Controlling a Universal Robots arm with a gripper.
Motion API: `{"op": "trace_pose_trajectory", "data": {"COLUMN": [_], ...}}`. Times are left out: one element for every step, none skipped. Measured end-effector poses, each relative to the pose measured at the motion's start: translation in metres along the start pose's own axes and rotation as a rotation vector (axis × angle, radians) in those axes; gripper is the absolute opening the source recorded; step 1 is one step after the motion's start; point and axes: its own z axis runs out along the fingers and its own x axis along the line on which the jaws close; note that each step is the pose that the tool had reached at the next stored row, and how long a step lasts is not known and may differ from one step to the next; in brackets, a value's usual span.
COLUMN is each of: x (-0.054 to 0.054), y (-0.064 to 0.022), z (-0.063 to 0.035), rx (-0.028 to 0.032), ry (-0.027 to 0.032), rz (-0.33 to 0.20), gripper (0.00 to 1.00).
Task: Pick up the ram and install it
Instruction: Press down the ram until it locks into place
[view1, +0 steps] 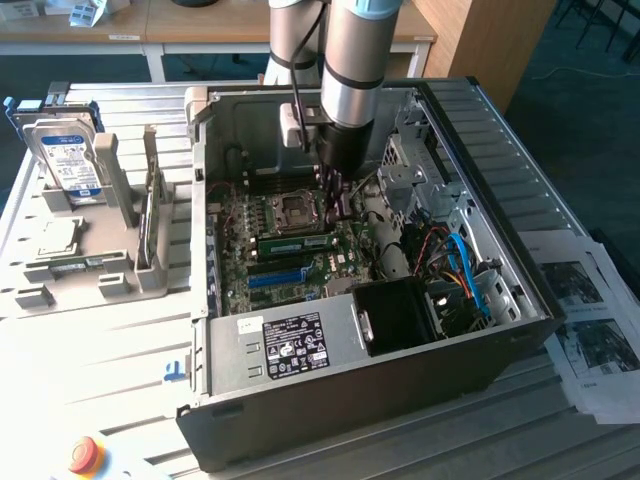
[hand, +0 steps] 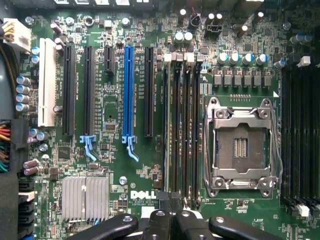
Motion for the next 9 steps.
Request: {"op": "trace_pose_trajectory", "data": {"x": [0.0000, 0.0001, 0.0001, 0.0001, 0.0001, 0.0001, 0.0001, 0.0002, 0.0002], "y": [0.0012, 0.0024, 0.0036, 0.0049, 0.0060, 0.0072, 0.0084, 0.0096, 0.0107], "z": [0.0000, 0.0000, 0.0000, 0.0001, 0.0001, 0.0001, 0.0001, 0.0002, 0.0002], "rx": [-0.0001, 0.0000, 0.0000, 0.0000, 0.0000, -0.0001, 0.0000, -0.0001, -0.0001], "ry": [0.0000, 0.0001, 0.0001, 0.0000, 0.0000, 0.0001, 0.0000, 0.0000, 0.0001], "rz": [0.000, 0.000, 0.000, 0.000, 0.000, 0.000, 0.000, 0.000, 0.000], "gripper": [0.10, 0.10, 0.10, 0.10, 0.10, 0.10, 0.10, 0.10, 0.10]}}
